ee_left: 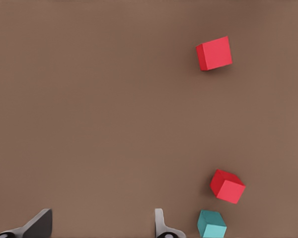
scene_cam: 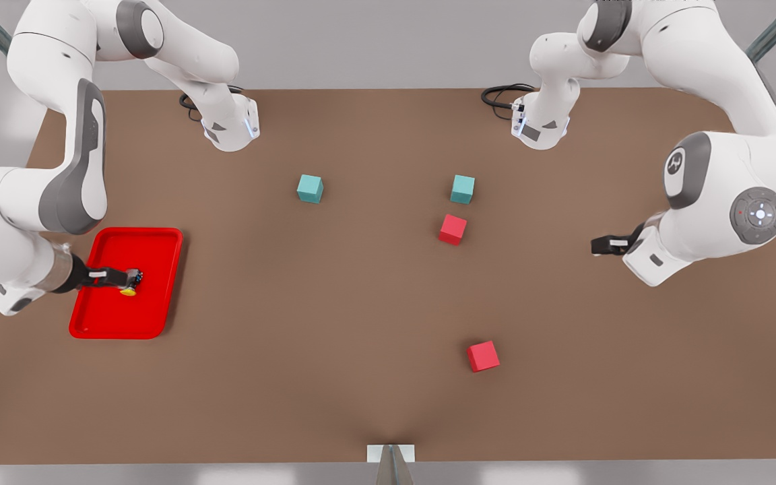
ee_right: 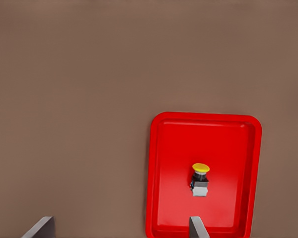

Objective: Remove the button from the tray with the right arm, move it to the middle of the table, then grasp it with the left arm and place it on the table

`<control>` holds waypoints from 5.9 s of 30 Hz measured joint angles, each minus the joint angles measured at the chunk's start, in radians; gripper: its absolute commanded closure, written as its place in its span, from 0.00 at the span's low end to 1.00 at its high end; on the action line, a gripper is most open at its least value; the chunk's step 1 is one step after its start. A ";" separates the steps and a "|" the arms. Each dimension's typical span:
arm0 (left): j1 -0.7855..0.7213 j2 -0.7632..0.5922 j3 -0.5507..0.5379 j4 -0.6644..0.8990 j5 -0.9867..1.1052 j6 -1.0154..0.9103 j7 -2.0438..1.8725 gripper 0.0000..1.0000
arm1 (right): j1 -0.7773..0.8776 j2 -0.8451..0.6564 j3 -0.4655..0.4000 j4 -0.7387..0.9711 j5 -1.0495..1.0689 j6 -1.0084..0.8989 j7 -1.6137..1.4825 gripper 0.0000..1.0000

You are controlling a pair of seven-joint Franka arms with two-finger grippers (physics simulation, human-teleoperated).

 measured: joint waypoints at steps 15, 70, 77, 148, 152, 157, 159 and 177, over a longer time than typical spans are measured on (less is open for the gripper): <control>-0.042 0.019 -0.007 -0.048 0.019 0.082 -0.033 0.00 | -0.080 0.140 -0.008 -0.032 0.001 0.033 -0.025 0.00; -0.157 0.049 -0.022 -0.121 0.090 0.170 -0.068 0.00 | -0.477 0.191 0.170 -0.600 -0.241 0.613 -0.163 0.00; -0.157 0.055 -0.022 -0.121 0.090 0.172 -0.069 0.00 | -0.521 0.186 0.190 -0.661 -0.274 0.661 -0.156 0.00; -0.142 0.057 -0.024 -0.125 0.131 0.176 -0.070 0.00 | 0.869 0.362 -0.422 -0.041 0.505 0.422 0.104 0.50; -0.140 0.057 -0.023 -0.132 0.132 0.174 -0.070 0.00 | 1.020 0.559 -0.499 0.154 0.711 0.399 0.213 0.49; -0.139 0.056 -0.022 -0.133 0.133 0.174 -0.070 0.00 | 1.042 0.665 -0.498 0.231 0.829 0.415 0.323 0.46; -0.140 0.056 -0.022 -0.133 0.133 0.173 -0.070 0.00 | 1.045 0.683 -0.499 0.248 0.848 0.421 0.360 0.45; -0.405 0.204 -0.048 0.019 0.052 0.286 -0.154 0.00 | 0.143 -0.079 -0.203 -0.171 0.166 0.182 0.447 0.00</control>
